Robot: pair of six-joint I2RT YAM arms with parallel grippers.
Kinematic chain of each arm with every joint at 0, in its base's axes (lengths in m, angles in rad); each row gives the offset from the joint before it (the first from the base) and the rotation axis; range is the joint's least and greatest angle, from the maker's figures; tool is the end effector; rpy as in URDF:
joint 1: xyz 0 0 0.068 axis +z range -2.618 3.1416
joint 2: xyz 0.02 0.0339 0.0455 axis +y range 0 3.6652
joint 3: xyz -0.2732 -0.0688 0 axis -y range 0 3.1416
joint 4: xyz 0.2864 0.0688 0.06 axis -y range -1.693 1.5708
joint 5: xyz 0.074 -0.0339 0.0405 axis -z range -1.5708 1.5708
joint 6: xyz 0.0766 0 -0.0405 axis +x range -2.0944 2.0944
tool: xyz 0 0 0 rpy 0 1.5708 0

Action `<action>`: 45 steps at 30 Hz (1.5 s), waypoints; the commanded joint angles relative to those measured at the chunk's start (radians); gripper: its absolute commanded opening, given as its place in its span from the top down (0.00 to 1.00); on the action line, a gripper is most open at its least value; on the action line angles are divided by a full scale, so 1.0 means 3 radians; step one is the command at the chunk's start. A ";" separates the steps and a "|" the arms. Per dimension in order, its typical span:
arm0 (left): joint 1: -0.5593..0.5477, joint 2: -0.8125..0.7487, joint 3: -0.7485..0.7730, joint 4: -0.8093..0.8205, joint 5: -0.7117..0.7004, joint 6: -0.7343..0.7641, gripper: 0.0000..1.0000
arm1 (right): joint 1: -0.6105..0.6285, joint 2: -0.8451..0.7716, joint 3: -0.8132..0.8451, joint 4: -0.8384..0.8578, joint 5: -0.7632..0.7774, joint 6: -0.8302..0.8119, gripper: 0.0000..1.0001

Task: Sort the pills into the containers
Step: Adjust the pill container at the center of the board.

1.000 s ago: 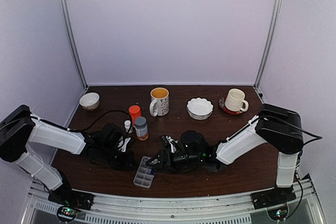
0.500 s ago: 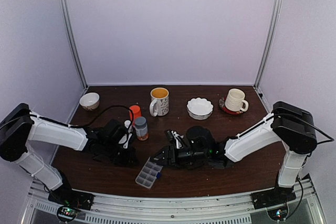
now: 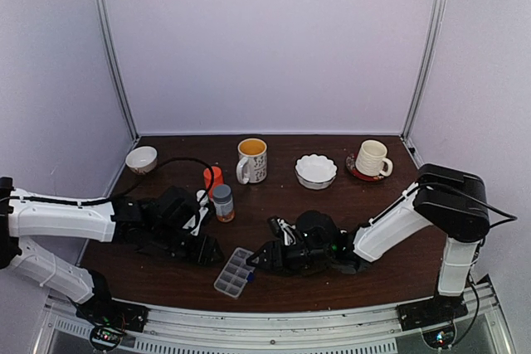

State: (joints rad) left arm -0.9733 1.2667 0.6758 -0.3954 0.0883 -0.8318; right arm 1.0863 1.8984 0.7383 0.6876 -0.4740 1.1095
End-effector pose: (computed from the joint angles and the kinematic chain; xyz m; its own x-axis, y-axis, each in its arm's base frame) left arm 0.1589 -0.2455 0.1391 -0.9450 0.0799 -0.3173 0.2263 0.8600 -0.4574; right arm 0.1572 0.3736 0.0688 -0.9689 -0.1302 -0.2103 -0.2449 0.3850 0.8898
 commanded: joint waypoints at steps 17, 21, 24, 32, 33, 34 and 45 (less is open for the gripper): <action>0.0012 -0.0268 -0.0754 0.0387 0.0247 -0.0400 0.66 | 0.0164 0.0339 0.0034 0.0374 -0.0178 0.0141 0.41; 0.0011 -0.0202 -0.0778 0.0427 0.0301 -0.0403 0.68 | 0.0177 0.0320 0.0037 0.0376 -0.0191 0.0144 0.44; 0.0009 -0.0164 -0.0805 0.0543 0.0348 -0.0413 0.68 | 0.0176 0.0319 0.0032 0.0433 -0.0207 0.0174 0.49; 0.0010 0.0030 -0.0761 0.0701 0.0417 -0.0419 0.70 | 0.0185 0.0281 -0.0006 0.0511 -0.0200 0.0239 0.57; 0.0010 0.0053 -0.0749 0.0707 0.0424 -0.0416 0.71 | 0.0186 0.0274 -0.0012 0.0506 -0.0200 0.0239 0.57; 0.0008 0.0072 -0.0738 0.0710 0.0426 -0.0411 0.71 | 0.0184 0.0266 -0.0016 0.0505 -0.0200 0.0239 0.57; 0.0009 0.0172 -0.0665 0.0735 0.0463 -0.0376 0.72 | 0.0185 0.0229 0.0026 0.0496 -0.0230 0.0234 0.64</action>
State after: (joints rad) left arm -0.9749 1.2984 0.4648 -0.1795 0.2226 -0.9524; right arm 1.1347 1.9842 0.7433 0.8124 -0.5301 1.1790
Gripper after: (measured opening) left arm 0.285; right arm 0.371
